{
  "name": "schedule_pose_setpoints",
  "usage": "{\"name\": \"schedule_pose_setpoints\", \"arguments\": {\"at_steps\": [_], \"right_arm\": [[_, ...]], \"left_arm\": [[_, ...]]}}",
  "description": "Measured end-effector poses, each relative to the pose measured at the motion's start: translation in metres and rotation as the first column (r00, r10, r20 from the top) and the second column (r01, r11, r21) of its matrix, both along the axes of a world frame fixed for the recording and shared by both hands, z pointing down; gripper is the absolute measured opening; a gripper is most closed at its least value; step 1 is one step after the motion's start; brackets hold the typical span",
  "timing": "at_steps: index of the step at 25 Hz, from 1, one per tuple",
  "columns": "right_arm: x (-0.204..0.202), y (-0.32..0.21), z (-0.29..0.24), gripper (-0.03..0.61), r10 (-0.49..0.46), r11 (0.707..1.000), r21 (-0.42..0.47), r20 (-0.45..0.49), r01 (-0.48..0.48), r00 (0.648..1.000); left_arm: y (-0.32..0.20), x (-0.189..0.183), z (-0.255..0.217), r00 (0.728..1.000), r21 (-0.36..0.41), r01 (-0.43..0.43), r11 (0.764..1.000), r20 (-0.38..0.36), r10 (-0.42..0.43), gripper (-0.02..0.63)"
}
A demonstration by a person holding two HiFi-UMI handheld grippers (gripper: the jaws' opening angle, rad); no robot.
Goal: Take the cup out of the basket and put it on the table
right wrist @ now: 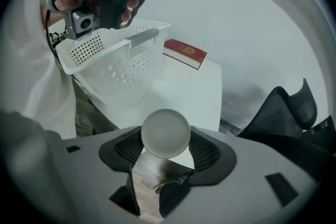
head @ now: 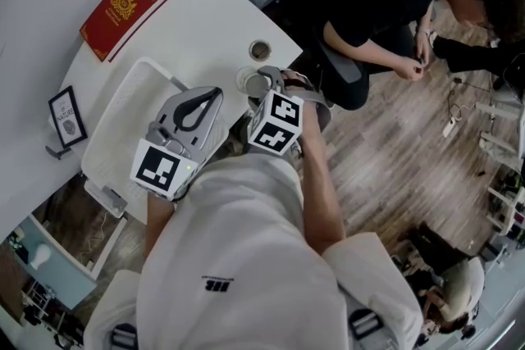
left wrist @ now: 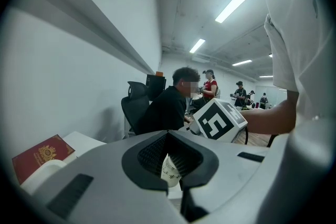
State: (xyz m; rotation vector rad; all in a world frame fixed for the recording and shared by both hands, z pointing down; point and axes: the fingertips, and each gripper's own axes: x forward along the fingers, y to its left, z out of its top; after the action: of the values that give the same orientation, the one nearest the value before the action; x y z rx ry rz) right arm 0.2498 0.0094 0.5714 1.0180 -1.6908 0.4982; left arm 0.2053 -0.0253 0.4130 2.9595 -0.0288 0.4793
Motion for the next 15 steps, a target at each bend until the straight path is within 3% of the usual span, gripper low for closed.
{"name": "schedule_pose_setpoints", "arguments": {"at_steps": [15], "right_arm": [[0.001, -0.001, 0.045, 0.278, 0.002, 0.996, -0.091, 0.003, -0.002, 1.000]], "left_arm": [[0.002, -0.001, 0.003, 1.000, -0.009, -0.005, 1.000, 0.011, 0.006, 0.009]]}}
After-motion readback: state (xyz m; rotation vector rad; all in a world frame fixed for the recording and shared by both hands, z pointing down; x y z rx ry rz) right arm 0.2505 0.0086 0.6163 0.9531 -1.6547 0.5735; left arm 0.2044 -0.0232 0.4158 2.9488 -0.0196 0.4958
